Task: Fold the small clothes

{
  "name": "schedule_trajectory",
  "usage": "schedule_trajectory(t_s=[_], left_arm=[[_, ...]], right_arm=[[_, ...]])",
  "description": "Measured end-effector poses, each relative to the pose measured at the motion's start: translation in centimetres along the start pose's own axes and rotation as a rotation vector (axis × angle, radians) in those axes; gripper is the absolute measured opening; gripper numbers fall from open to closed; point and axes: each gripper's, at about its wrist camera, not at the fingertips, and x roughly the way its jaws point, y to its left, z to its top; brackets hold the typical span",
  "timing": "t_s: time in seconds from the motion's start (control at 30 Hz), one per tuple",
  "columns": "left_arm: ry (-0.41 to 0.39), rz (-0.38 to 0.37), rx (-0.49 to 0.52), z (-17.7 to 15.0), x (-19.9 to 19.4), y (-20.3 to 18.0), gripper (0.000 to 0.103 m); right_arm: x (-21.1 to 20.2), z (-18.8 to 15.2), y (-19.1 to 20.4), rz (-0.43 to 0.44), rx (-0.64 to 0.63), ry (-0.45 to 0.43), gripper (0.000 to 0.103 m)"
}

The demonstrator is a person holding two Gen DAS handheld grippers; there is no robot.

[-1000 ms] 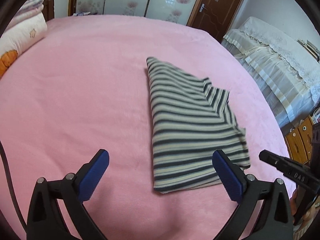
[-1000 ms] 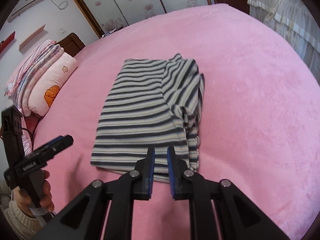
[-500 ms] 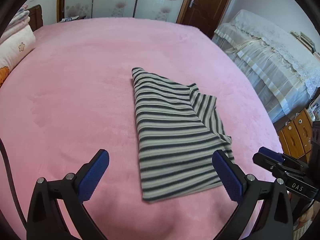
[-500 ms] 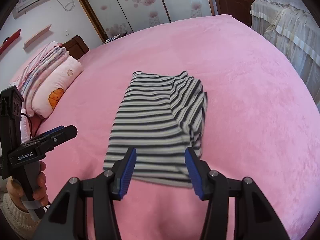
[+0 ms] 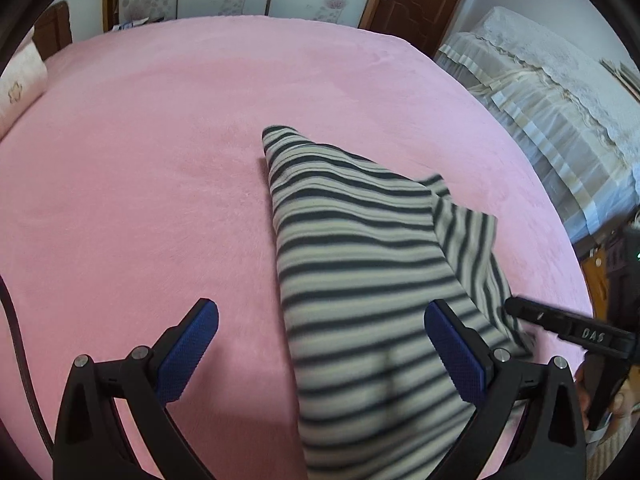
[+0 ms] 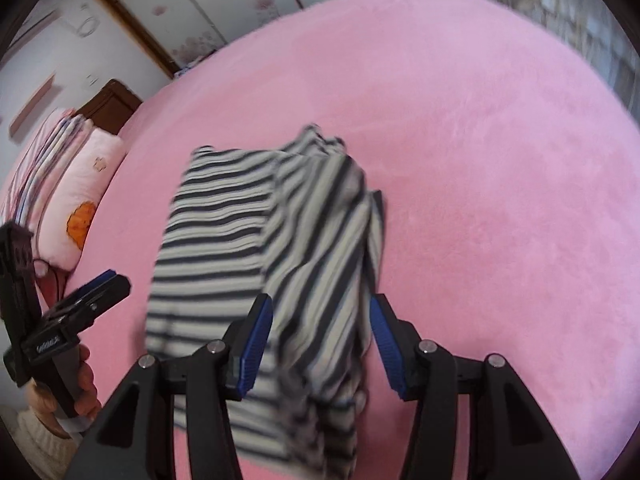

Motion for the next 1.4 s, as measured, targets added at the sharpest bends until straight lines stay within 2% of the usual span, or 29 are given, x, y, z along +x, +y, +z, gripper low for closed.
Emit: schedule_trajectory(t_s=[0.13,0.23,0.47,0.67,0.73,0.8,0.83,0.9,0.93,0.97,1.0,1.03,1.07,1.17,1.4], left_arm=[[0.022,-0.032,-0.045,0.6,2.6,0.8,0.102],[0.043,-0.017,-0.055,0.5,4.5,1.0,0.101],[0.056,-0.019,-0.072,-0.4,6.4,1.7,0.101],[0.049,-0.033,-0.080,-0.6,7.1,2.4,0.101],[0.051,-0.036,-0.086,-0.8,7.5,2.4,0.101],[0.052,-0.051,-0.093,-0.9,7.6,2.6,0.095],[0.056,-0.064,-0.098,-0.9,7.7,2.6,0.087],[0.063,-0.099,-0.104,-0.7,7.9,2.5,0.068],[0.067,-0.120,-0.101,-0.6,8.0,2.4,0.051],[0.069,-0.121,-0.096,-0.5,8.0,2.0,0.044],[0.054,-0.094,-0.080,-0.4,7.8,1.6,0.041],[0.046,-0.083,-0.065,-0.4,7.6,1.4,0.030],[0.035,-0.066,-0.041,-0.4,7.4,0.9,0.025],[0.003,-0.042,-0.012,-0.3,6.1,0.0,0.023],[-0.070,-0.062,0.015,-0.2,1.5,-0.7,0.023]], right_arm=[[2.6,0.5,-1.3,0.035,0.052,0.037,0.051],[3.7,0.6,-1.7,0.058,0.060,0.039,0.052],[2.8,0.3,-2.1,0.047,0.060,0.002,0.057],[2.6,0.2,-3.2,0.059,0.090,0.011,0.060],[3.1,0.3,-3.2,0.062,0.095,0.021,0.065],[3.9,0.5,-3.1,0.084,0.097,0.032,0.074],[4.1,0.6,-3.0,0.088,0.093,0.032,0.076],[4.9,0.8,-2.0,0.110,0.071,0.034,0.076],[5.4,0.9,-1.4,0.121,0.057,0.041,0.076],[5.8,1.0,-0.7,0.125,0.036,0.045,0.075],[6.2,1.1,0.0,0.127,0.012,0.052,0.070],[6.6,1.2,1.1,0.122,-0.025,0.058,0.055],[6.7,1.1,1.8,0.103,-0.053,0.058,0.046],[6.0,0.8,3.4,0.048,-0.119,0.023,0.033],[2.5,0.1,5.2,0.041,-0.126,-0.058,0.028]])
